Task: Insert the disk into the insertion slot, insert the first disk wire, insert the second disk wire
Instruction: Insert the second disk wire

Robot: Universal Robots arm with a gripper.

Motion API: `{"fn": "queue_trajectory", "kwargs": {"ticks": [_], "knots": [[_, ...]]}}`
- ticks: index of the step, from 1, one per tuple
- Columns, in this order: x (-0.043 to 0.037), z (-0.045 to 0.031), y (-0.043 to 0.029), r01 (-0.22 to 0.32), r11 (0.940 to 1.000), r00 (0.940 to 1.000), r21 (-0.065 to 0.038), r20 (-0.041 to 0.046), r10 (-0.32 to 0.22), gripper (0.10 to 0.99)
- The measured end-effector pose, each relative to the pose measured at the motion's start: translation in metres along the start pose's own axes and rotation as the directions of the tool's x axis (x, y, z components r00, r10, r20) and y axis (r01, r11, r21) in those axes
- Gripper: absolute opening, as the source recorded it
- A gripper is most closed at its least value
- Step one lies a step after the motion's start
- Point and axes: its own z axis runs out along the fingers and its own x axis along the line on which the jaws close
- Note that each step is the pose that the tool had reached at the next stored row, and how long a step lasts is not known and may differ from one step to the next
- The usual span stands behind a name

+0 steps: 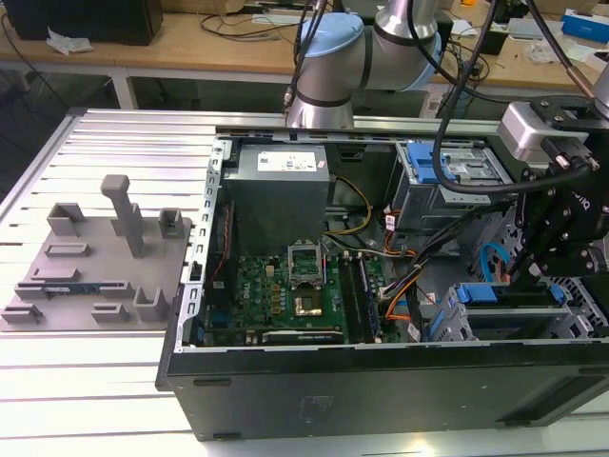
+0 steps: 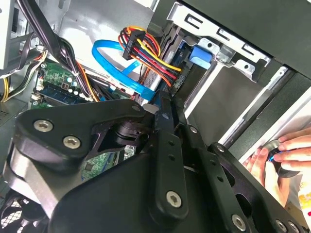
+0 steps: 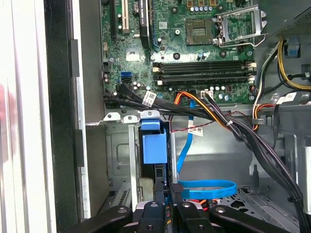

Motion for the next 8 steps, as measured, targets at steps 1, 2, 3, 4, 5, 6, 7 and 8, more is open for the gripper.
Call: {"fn": "queue_trajectory", "kwargs": {"ticks": [1, 2, 3, 4, 5, 6, 7, 8], "knots": [[0.0, 0.0003, 0.0, 0.0, 1.0, 1.0, 0.0, 0.0001, 0.0, 0.161], [0.0, 0.0005, 0.0, 0.0, 1.0, 1.0, 0.0, 0.0001, 0.0, 0.161], [0.0, 0.0007, -0.0001, 0.0, 1.0, 1.0, 0.0, 0.0, 0.0, 0.161], [0.0, 0.0011, -0.0001, 0.001, 1.0, 1.0, 0.0, 0.0, -0.001, 0.161], [0.0, 0.0013, -0.0001, 0.002, 1.0, 1.0, 0.0, -0.0001, -0.002, 0.161], [-0.0001, 0.0017, -0.0002, 0.003, 1.0, 1.0, 0.0, -0.0001, -0.003, 0.161], [-0.0001, 0.0023, -0.0002, 0.005, 1.0, 1.0, 0.0, 0.0, -0.005, 0.161], [-0.0001, 0.0025, -0.0003, 0.006, 1.0, 1.0, 0.0, 0.0, -0.006, 0.161]]}}
